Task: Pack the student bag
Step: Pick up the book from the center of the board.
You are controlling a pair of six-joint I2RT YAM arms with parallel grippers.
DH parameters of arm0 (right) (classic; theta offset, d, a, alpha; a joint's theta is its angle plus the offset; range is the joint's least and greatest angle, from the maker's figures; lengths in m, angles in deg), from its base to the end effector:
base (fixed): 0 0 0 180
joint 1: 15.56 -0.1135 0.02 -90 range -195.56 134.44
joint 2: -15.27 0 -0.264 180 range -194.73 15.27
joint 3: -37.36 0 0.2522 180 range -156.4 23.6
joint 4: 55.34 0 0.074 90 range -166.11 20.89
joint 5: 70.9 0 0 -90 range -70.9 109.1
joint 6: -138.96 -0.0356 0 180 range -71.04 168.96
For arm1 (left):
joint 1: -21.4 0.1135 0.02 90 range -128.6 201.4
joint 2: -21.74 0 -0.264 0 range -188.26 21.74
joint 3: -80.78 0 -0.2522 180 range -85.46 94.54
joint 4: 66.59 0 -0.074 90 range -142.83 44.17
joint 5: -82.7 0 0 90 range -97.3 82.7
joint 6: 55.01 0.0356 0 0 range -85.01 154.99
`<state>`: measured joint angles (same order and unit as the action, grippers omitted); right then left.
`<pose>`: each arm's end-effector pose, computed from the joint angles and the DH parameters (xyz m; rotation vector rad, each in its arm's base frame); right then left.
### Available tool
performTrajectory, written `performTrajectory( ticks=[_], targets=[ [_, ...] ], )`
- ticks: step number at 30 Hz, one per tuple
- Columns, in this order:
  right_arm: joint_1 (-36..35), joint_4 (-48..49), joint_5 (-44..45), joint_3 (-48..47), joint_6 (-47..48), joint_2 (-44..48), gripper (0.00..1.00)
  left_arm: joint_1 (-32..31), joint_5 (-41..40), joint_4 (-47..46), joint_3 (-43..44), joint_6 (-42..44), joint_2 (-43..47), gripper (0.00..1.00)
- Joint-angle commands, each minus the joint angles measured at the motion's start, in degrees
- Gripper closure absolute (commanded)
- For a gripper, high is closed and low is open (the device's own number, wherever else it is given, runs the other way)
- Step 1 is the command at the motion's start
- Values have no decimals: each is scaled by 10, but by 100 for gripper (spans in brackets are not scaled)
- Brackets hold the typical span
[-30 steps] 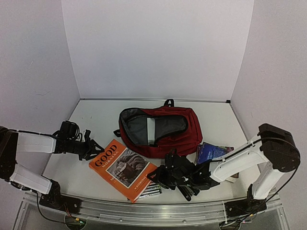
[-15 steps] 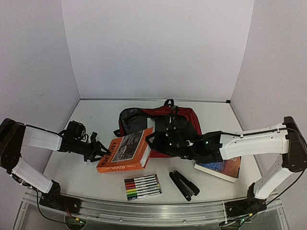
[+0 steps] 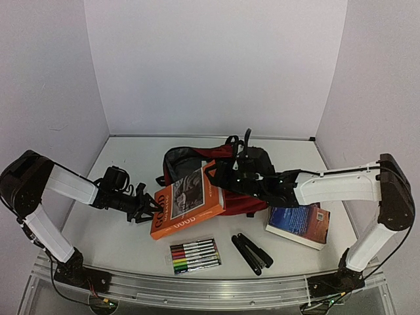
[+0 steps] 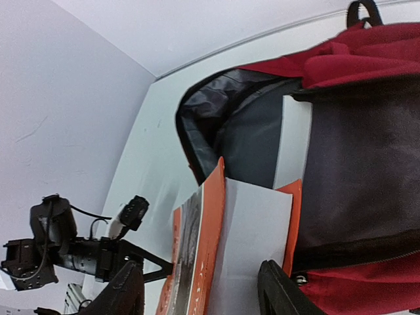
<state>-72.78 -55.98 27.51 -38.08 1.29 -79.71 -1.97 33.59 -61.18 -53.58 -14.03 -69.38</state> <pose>0.2118 0.3193 0.2545 -0.0666 2.0749 1.0541 0.2346 -0.1268 0.1193 -0.2484 2.6867 -1.3657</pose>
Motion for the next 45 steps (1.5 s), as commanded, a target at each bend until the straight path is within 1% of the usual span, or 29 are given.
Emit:
performTrajectory(
  ticks=[1,4,8,13,14,17,23,31,33,35,40,45],
  targets=[
    [-3,-9,-42,50,1,17,38,-30,15,-71,24,-20,-24,52],
    [4,-14,-39,75,0,35,31,-34,11,-74,27,-25,-39,51],
    [13,-28,-33,108,-3,67,13,-35,5,-73,28,-27,-46,51],
    [27,-30,-78,145,-11,80,2,-36,1,-72,29,-28,-53,52],
    [30,-29,-90,149,-11,78,2,-36,1,-73,29,-30,-55,52],
    [32,-29,-115,157,-18,71,2,-37,3,-75,29,-32,-60,52],
    [33,-30,-94,186,-44,106,2,-40,2,-72,28,-33,-54,53],
    [33,-48,-84,201,-60,156,2,-41,-2,-62,29,-31,-46,53],
    [33,-48,-87,205,-60,149,2,-41,0,-61,31,-31,-46,53],
    [33,-40,-113,201,-56,128,2,-42,1,-57,34,-28,-45,53],
    [33,-6,-158,191,-56,84,8,-42,1,-49,37,-23,-40,52],
    [33,69,-204,199,-69,66,23,-43,1,-49,35,-20,-33,52]
  ],
)
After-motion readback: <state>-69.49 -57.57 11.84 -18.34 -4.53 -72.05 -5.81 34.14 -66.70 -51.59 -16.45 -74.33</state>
